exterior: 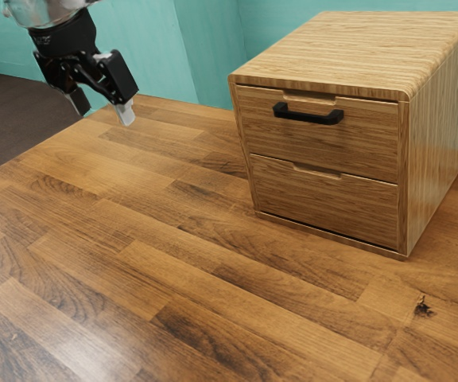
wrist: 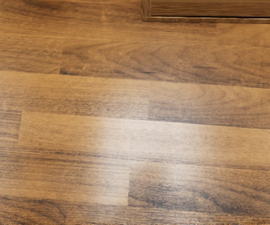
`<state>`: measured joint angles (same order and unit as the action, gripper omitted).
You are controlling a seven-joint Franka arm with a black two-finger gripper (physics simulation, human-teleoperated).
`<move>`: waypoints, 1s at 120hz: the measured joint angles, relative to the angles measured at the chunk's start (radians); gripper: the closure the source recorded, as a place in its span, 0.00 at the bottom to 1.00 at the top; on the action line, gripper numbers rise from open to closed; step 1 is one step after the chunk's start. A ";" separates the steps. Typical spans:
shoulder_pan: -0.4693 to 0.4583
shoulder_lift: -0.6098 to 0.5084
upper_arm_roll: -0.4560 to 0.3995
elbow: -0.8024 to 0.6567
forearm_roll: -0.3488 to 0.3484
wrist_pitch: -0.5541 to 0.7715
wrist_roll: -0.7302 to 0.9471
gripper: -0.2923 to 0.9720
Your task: Pull the drawer handle with one arm to open the drawer
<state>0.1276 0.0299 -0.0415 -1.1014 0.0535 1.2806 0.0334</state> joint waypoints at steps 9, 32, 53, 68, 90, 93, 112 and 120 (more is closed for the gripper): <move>-0.002 0.013 -0.001 -0.001 -0.008 -0.011 0.002 0.23; 0.025 0.023 -0.019 -0.021 -0.034 -0.059 0.004 0.23; 0.027 -0.062 -0.038 -0.092 -0.039 -0.087 0.105 0.23; 0.011 -0.172 -0.055 -0.401 -0.032 0.220 0.347 0.23; 0.011 -0.165 -0.053 -0.456 0.002 0.501 0.655 0.23; 0.012 -0.158 -0.056 -0.456 0.005 0.532 0.703 0.23; 0.009 -0.090 -0.080 -0.446 0.014 0.681 0.975 0.23; 0.028 -0.058 -0.114 -0.408 0.014 0.711 1.072 0.23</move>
<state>0.1559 -0.0285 -0.1558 -1.5095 0.0677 1.9912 1.1051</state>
